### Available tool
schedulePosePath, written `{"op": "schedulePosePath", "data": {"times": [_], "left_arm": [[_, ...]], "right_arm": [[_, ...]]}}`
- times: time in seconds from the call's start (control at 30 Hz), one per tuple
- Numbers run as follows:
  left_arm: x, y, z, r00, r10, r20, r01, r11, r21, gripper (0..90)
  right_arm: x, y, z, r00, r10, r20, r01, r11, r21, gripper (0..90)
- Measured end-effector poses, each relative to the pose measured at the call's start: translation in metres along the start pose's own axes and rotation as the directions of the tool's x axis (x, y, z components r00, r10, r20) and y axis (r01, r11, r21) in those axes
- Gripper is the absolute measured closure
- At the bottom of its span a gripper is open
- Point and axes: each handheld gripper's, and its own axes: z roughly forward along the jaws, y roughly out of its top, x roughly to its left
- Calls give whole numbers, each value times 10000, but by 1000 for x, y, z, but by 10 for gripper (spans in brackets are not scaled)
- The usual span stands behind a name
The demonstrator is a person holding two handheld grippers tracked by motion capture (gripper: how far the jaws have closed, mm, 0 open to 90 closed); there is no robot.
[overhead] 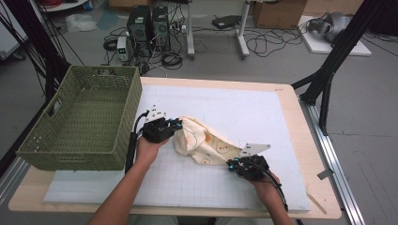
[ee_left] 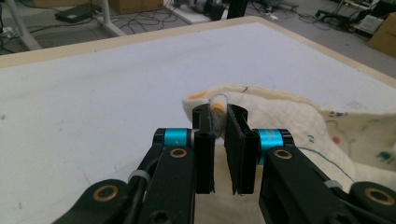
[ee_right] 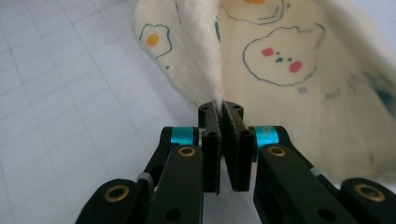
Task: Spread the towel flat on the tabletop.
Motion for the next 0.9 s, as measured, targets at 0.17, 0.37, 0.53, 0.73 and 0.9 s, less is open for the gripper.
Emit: {"op": "schedulePosePath", "data": {"times": [0.17,0.37,0.53,0.73,0.9], "left_arm": [[2,-1,1,9998,-21,-220,22,10000,63,824],[0,-3,8,9991,167,-397,-155,9994,300,830],[-3,-4,14,9991,155,-392,-148,9997,180,829],[3,-6,14,9988,123,-475,-110,9996,270,828],[4,-5,13,9987,109,-490,-97,9996,250,828]], "right_arm": [[-9,-21,-21,9995,86,306,-93,9997,204,863],[-20,-36,-39,9958,226,890,-258,9990,359,860],[-18,-34,-41,9951,509,852,-495,9986,-184,609],[-17,-18,-50,9915,757,1054,-583,9855,-1591,477],[-31,-2,-33,9770,1113,1821,-832,9844,-1552,414]]}}
